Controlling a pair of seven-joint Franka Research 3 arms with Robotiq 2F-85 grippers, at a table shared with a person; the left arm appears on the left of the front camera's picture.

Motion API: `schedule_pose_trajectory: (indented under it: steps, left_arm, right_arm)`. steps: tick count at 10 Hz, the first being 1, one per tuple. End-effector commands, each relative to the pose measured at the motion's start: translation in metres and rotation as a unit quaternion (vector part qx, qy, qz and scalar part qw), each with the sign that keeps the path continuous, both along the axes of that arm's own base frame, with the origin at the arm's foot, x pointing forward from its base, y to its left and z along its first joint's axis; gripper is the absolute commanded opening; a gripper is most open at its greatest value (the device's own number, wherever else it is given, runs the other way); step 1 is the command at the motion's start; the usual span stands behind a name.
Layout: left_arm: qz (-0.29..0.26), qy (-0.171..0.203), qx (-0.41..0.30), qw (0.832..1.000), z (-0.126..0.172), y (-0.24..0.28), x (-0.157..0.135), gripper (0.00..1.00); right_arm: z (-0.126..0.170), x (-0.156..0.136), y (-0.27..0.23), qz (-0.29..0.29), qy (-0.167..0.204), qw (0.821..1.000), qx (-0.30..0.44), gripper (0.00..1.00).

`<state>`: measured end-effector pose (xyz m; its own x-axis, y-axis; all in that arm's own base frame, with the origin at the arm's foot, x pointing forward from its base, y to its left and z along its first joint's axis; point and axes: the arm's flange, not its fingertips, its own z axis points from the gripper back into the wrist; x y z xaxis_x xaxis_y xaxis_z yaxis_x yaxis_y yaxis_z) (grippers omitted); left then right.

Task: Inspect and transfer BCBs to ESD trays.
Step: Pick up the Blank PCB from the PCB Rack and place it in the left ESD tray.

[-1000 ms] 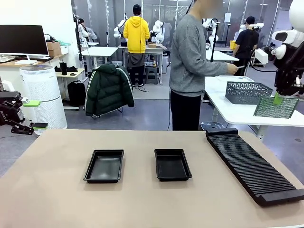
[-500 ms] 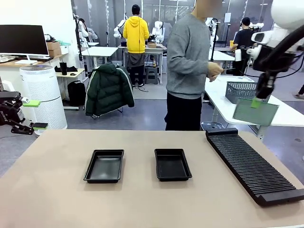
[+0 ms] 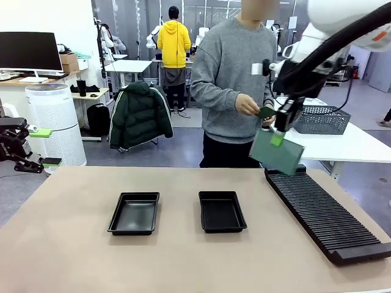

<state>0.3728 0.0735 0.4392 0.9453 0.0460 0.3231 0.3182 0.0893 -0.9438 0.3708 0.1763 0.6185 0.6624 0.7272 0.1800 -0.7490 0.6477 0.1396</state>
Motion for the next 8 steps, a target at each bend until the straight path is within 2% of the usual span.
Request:
schedule_pose_trajectory:
  steps: [1, 3, 5, 7, 8]
  left_arm:
    - [0.0, 0.0, -0.001, 1.0, 0.001, 0.0, -0.001, 1.0]
    - [0.0, 0.0, -0.001, 1.0, 0.001, 0.0, -0.001, 1.0]
    - [0.0, 0.0, -0.001, 1.0, 0.001, 0.0, -0.001, 1.0]
    - [0.0, 0.0, -0.001, 1.0, 0.001, 0.0, -0.001, 1.0]
    - [0.0, 0.0, -0.001, 1.0, 0.001, 0.0, -0.001, 1.0]
  right_arm:
    - [-0.013, 0.005, 0.039, -0.087, 0.018, 0.995, 0.034, 0.02]
    - [-0.027, 0.003, 0.082, -0.115, 0.033, 0.992, 0.047, 0.02]
    - [-0.038, 0.003, 0.122, -0.149, 0.035, 0.983, 0.103, 0.02]
    - [-0.055, 0.007, 0.159, -0.216, 0.051, 0.968, 0.116, 0.02]
    - [-0.062, 0.005, 0.168, -0.221, 0.052, 0.967, 0.118, 0.02]
